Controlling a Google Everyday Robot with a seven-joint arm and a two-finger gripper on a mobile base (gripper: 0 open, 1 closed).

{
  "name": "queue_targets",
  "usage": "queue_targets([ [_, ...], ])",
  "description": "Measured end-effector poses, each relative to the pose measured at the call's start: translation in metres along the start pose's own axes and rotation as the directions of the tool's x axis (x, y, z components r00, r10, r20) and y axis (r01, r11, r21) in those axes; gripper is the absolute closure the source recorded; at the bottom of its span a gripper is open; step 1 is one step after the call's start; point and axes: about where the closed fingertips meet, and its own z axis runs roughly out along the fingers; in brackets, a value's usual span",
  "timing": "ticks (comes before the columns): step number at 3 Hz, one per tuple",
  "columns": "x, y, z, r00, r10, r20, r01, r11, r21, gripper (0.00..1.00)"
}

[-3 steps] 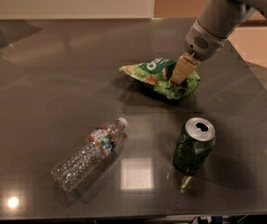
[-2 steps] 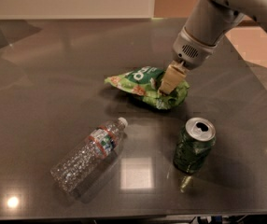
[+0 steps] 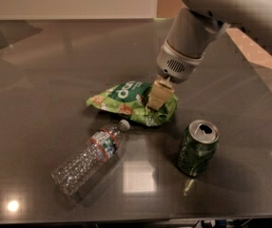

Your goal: Move green rice chip bag near water bottle

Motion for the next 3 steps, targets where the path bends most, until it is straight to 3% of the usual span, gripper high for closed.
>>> queue_targets([
  [1,-0.0078,0.012,0.0014,0.999,-0.038,-0.006,0.038,0.9993,-0.001,0.59],
  [3,-0.0093,0.0126,0.0008,0.999,-0.04,-0.002,0.04,0.9992,0.005,0.13],
])
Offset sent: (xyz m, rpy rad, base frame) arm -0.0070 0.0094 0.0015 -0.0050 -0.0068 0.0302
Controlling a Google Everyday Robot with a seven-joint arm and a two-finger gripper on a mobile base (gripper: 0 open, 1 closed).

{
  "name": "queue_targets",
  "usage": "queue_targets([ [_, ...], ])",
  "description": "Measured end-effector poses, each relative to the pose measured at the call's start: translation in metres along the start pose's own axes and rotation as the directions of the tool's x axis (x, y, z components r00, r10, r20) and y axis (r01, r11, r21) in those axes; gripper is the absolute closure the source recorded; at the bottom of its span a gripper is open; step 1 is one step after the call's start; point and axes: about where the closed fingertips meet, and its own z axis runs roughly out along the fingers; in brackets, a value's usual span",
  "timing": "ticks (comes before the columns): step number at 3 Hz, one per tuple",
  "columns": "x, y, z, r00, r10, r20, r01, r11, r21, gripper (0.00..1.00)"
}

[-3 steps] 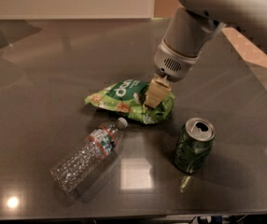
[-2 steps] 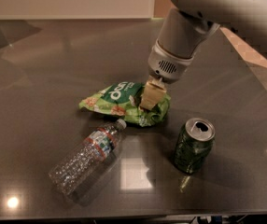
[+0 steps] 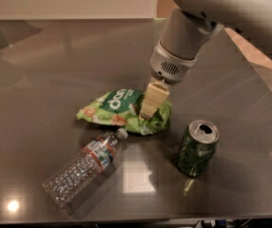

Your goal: Move green rice chip bag near water bottle

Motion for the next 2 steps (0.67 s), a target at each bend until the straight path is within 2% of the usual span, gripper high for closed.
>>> queue_targets([
  [1,-0.0008,0.0004,-0.0003,1.0,-0.001,0.002,0.001,1.0,0.003,0.0],
  [2,-0.0008,0.0004,-0.0003,1.0,-0.001,0.002,0.001,1.0,0.003,0.0],
])
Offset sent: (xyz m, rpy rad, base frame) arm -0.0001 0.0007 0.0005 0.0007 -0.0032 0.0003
